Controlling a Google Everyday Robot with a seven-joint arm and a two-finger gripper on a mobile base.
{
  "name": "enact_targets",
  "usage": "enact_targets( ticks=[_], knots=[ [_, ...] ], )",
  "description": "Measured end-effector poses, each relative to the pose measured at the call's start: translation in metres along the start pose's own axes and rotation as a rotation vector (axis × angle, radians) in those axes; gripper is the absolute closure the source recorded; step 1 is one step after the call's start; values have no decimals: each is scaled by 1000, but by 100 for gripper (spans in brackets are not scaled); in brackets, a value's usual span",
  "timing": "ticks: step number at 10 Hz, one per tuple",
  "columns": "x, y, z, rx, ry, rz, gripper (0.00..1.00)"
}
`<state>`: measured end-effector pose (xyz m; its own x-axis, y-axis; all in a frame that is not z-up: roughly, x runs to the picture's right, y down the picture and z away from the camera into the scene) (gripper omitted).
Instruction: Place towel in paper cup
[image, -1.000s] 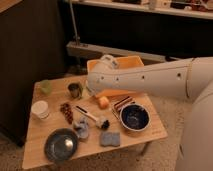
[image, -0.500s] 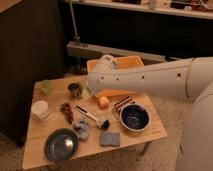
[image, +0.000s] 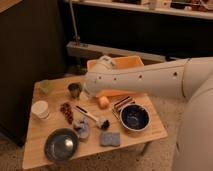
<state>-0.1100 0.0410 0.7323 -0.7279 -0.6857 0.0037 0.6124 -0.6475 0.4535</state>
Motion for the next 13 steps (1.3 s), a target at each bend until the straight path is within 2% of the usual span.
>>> enact_targets(
  ticks=[1,3,5,6,8,9,11,13],
  knots=[
    [-3,-20,5,30,-10,-18,38],
    [-18,-83,24,143,-47,-66,38],
    [-29,-110,46,200,-76,-85,38],
    [-37,-124,67,247,-89,-94,38],
    [-46,-129,97,310,-85,-81,38],
    [-48,-128,104,315,-76,-71,38],
    [-47,-117,106,292,-58,-37,38],
    [-42,-105,91,235,-46,-13,38]
  ],
)
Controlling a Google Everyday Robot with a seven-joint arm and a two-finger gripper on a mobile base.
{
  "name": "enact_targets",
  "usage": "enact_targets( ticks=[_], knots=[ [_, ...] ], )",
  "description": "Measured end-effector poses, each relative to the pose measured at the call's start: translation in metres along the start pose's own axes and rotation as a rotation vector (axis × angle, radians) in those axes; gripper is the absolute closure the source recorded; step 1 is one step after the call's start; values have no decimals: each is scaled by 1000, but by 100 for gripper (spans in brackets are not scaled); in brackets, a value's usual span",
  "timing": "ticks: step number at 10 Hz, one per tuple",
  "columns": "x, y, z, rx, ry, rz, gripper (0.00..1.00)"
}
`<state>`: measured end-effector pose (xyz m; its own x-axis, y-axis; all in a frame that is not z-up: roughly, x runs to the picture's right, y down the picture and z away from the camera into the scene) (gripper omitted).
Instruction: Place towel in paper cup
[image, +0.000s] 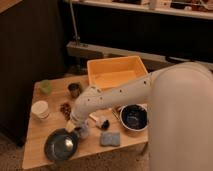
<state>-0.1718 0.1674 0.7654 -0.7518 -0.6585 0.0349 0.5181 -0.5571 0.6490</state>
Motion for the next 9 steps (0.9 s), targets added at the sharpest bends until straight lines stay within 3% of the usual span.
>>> enact_targets(
  ticks=[2,5,7,9],
  knots=[
    [0,5,-5,-57,-1,9,38],
    [-13,19,15,-118,-29,31,38],
    [-28,44,37,-174,-54,75,38],
    [-36,67,37,-181,-55,115,39]
  ],
)
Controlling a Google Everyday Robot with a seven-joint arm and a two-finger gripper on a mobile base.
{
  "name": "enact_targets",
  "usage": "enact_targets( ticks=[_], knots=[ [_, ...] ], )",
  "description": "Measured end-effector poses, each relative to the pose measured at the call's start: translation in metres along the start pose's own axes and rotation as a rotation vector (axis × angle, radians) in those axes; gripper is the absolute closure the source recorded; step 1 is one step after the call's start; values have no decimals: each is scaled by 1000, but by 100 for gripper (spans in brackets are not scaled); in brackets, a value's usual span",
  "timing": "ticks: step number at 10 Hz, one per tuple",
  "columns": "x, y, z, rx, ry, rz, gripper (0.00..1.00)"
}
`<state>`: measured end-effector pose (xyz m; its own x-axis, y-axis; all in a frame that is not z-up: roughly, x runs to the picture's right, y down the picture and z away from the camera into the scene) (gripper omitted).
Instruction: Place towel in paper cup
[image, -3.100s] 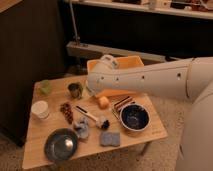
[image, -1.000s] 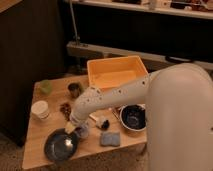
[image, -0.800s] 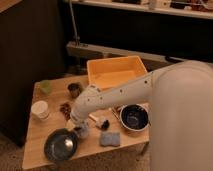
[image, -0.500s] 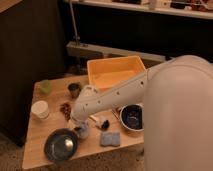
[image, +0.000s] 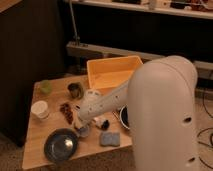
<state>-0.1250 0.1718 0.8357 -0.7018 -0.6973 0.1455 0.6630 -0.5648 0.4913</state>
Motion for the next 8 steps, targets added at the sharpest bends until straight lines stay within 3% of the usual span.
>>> enact_targets(
  ticks=[3,4,6,8],
  knots=[
    [3,-5,7,55,16,16,63],
    [3,-7,8,91,25,23,77],
    [6,-16,10,135,28,13,93],
    [15,-24,4,176,45,2,100]
  ],
)
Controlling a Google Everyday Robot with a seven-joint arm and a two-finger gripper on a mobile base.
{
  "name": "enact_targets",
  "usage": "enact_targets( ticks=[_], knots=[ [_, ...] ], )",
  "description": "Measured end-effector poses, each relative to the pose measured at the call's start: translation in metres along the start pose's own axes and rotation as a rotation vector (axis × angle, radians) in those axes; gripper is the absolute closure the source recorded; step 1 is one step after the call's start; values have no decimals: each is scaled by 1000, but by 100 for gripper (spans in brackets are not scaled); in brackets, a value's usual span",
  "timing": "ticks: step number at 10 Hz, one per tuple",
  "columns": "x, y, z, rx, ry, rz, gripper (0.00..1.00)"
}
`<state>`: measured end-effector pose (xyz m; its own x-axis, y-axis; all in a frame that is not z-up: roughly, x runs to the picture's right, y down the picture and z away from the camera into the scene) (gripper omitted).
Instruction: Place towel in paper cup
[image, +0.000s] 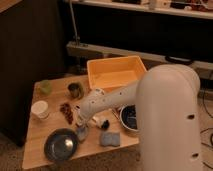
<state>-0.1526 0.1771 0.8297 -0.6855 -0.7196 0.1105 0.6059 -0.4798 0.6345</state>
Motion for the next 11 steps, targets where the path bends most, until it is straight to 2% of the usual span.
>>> enact_targets(
  ticks=[2,5,6,9,11],
  knots=[
    [10,-1,-21,12,40,-5,100],
    [50,-3,-77,2,100,-49,100],
    [74,-3,-94,-1,115,-78,100],
    [137,-13,-103,8,119,-169,100],
    [189,-26,-109,25,134,-245,100]
  ],
)
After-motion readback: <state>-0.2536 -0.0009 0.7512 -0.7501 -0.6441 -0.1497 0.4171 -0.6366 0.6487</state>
